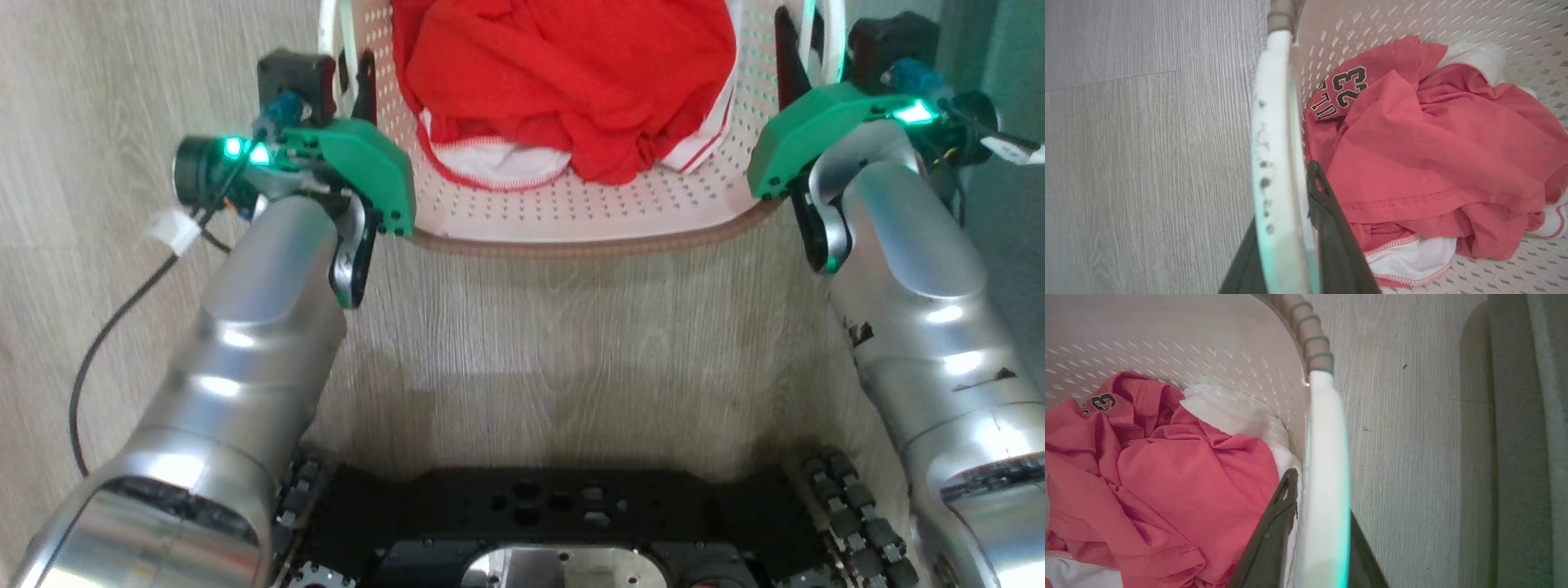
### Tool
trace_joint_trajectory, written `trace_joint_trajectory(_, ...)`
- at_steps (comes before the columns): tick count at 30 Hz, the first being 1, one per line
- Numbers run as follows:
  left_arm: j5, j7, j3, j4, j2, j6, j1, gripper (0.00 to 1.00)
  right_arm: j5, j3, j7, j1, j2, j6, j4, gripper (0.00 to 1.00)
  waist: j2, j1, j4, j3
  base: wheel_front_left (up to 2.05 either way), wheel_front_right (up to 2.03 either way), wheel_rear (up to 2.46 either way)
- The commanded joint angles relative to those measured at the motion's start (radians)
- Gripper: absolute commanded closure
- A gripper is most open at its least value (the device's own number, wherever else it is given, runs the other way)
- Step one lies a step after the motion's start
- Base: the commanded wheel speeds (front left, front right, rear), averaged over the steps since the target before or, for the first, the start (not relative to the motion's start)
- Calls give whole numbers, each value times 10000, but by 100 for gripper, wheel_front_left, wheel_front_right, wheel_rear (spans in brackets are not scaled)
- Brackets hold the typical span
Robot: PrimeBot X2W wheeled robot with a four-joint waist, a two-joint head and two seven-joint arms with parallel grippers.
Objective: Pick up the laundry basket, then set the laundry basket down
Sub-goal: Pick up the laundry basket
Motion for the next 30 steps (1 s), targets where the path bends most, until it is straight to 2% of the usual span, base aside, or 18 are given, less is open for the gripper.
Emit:
trace_joint_trajectory(1,-44,-69,125,-158,382,127,408,100,33,238,-44,556,143,-13,-41,100,0,0,-12,-209,0,0,0)
trace_joint_trajectory(15,-954,-69,-665,491,382,37,1776,100,984,903,-44,1640,143,-13,1041,100,0,0,-61,-2513,0,0,0)
trace_joint_trajectory(23,-1729,-42,-1521,1333,382,-200,2807,100,2221,1916,37,2479,143,-13,2297,100,0,0,-60,-4267,0,0,0)
trace_joint_trajectory(30,-2465,446,-2361,1581,382,-363,3746,100,3251,2793,413,3243,143,-13,2937,100,0,0,-17,-5717,0,0,0)
